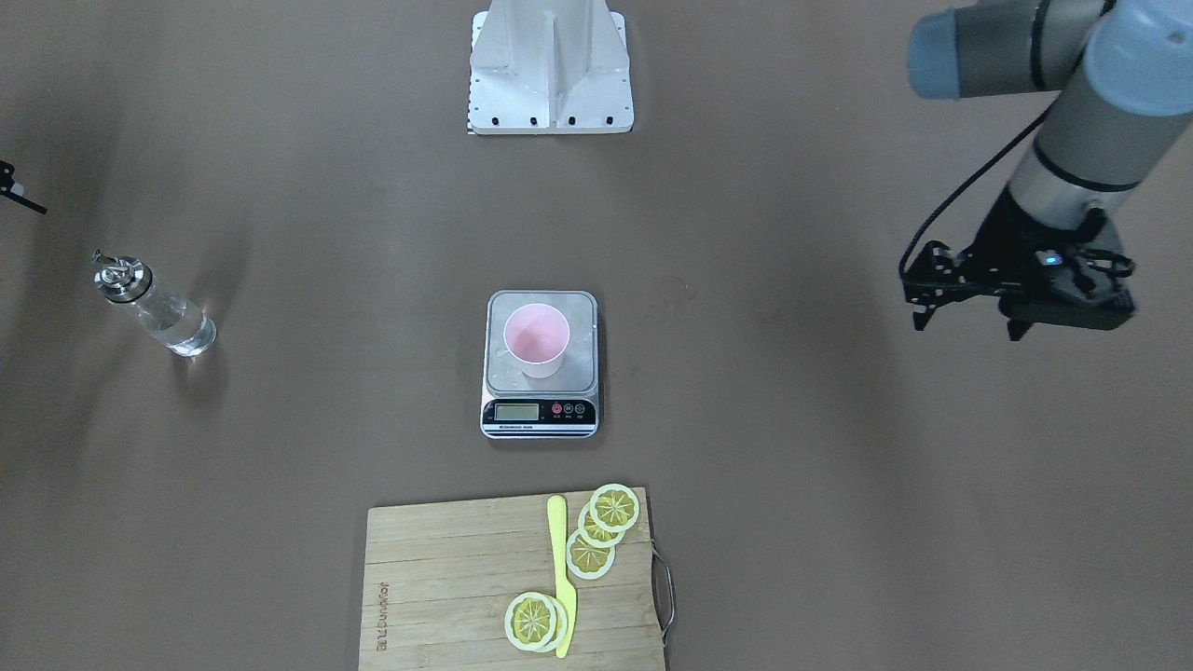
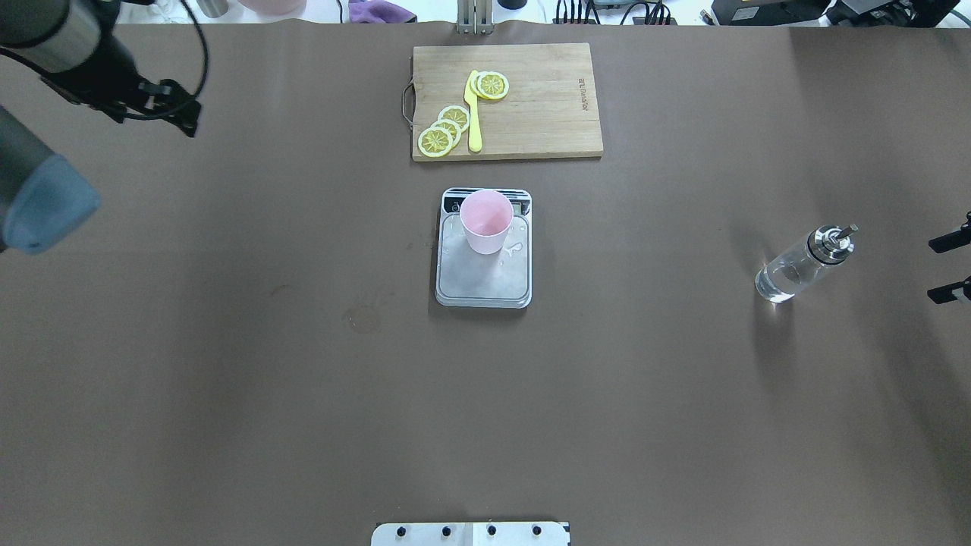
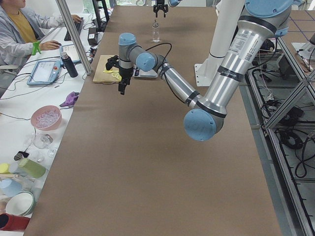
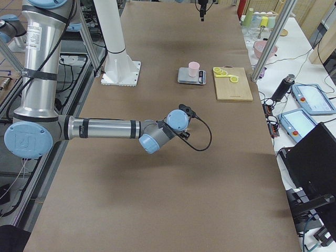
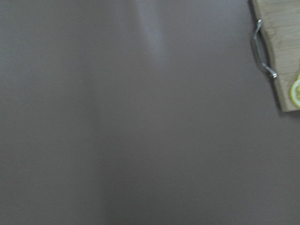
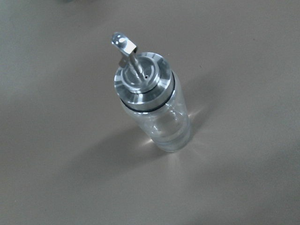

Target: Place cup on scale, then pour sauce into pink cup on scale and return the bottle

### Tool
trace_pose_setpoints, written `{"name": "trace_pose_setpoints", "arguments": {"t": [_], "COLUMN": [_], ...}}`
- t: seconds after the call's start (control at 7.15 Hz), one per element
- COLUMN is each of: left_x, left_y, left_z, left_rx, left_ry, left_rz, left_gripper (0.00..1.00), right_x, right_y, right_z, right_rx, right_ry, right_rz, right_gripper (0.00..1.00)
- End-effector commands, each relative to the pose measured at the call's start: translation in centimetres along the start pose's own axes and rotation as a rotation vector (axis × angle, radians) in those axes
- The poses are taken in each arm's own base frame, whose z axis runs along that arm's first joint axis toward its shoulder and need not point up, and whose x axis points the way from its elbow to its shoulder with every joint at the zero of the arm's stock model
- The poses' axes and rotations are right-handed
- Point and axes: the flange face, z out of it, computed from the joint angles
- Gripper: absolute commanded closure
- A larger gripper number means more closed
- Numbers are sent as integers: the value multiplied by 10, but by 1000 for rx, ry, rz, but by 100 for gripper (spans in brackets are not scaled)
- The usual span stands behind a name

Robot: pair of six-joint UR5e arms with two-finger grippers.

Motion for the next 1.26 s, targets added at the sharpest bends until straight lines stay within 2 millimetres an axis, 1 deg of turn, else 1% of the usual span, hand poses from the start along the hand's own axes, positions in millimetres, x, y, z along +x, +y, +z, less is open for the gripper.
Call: {"name": "trace_pose_setpoints", "arguments": {"t": [0.0, 0.14, 0.28, 0.42, 0.56, 0.7, 0.84, 0.98, 1.12], "left_x": [-107, -128, -129, -130, -132, -134, -135, -137, -145], "left_y": [16, 16, 16, 16, 15, 14, 12, 12, 13], "left_z": [-11, -14, -15, -16, -19, -22, -26, -26, -25], "left_rx": [-29, -30, -29, -28, -23, -18, -11, -10, -15], "left_ry": [-7, -19, -20, -22, -24, -26, -27, -30, -33], "left_rz": [104, 111, 110, 109, 105, 100, 99, 96, 88], "left_gripper": [3, 3, 3, 3, 3, 3, 3, 3, 3], "right_x": [11, 16, 19, 19, 23, 31, 36, 32, 22], "right_y": [-12, -15, -14, -7, 7, 35, 67, 72, 61], "right_z": [5, 8, 7, 5, 1, 7, 14, 15, 22], "right_rx": [1, -2, -10, -17, 16, 78, 138, 187, 225], "right_ry": [2, 9, 44, 97, 221, 264, 266, 251, 219], "right_rz": [-7, 48, 113, 161, 231, 238, 216, 246, 239], "right_gripper": [6, 7, 7, 7, 8, 8, 8, 10, 10]}}
